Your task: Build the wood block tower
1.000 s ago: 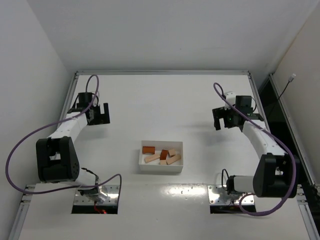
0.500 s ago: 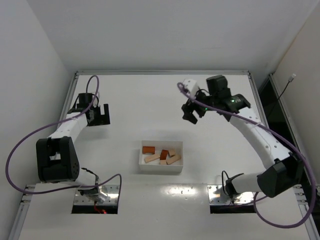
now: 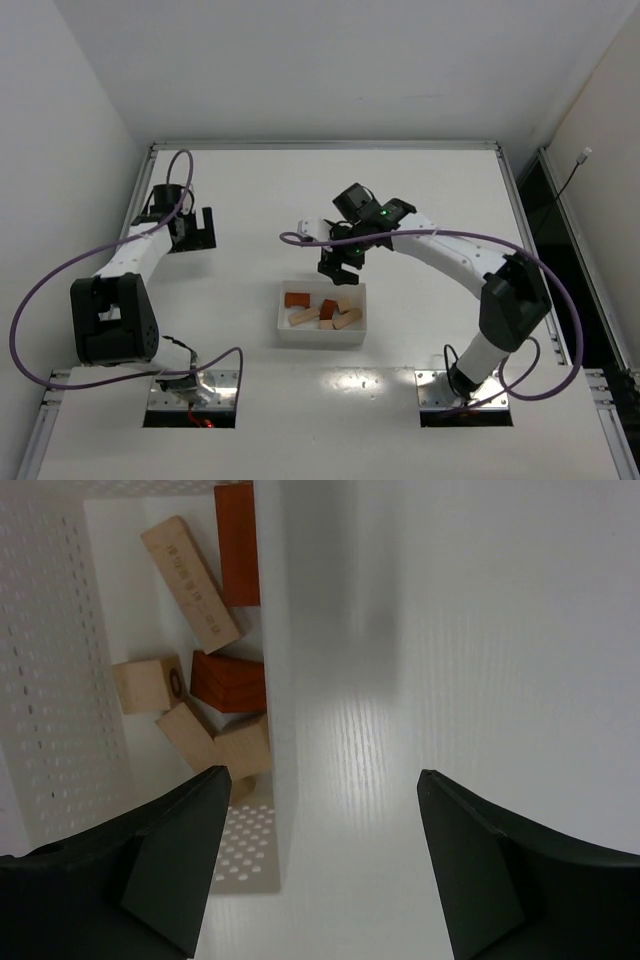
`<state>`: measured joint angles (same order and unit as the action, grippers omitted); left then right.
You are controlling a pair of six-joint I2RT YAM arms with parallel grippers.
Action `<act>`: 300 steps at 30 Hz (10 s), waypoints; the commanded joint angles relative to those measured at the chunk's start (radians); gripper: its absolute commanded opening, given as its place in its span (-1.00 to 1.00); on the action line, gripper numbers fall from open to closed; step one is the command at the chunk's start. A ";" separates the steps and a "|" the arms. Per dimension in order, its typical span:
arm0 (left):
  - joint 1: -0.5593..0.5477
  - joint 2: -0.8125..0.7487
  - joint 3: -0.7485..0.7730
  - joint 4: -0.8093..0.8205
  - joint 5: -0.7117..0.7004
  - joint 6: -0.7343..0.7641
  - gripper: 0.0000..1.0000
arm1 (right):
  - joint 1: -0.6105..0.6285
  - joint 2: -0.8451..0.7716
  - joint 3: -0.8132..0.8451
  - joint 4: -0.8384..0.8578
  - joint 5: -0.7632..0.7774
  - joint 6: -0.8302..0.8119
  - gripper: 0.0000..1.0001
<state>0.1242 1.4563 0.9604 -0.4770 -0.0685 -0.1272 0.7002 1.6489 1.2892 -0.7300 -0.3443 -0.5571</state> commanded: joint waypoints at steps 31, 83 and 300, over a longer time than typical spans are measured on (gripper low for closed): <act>0.049 -0.001 0.064 -0.023 -0.065 0.024 1.00 | 0.068 0.206 0.032 0.088 0.051 0.008 -1.00; 0.104 0.024 0.210 -0.155 -0.145 -0.074 1.00 | 0.303 0.287 -0.582 2.549 0.986 -1.354 -1.00; 0.014 -0.027 0.201 -0.147 0.062 0.058 1.00 | -0.051 0.416 0.199 -0.055 0.439 0.948 0.02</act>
<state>0.1432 1.4200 1.1183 -0.6239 0.0021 -0.0788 0.6441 2.0769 1.4506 -0.7761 0.0326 0.3454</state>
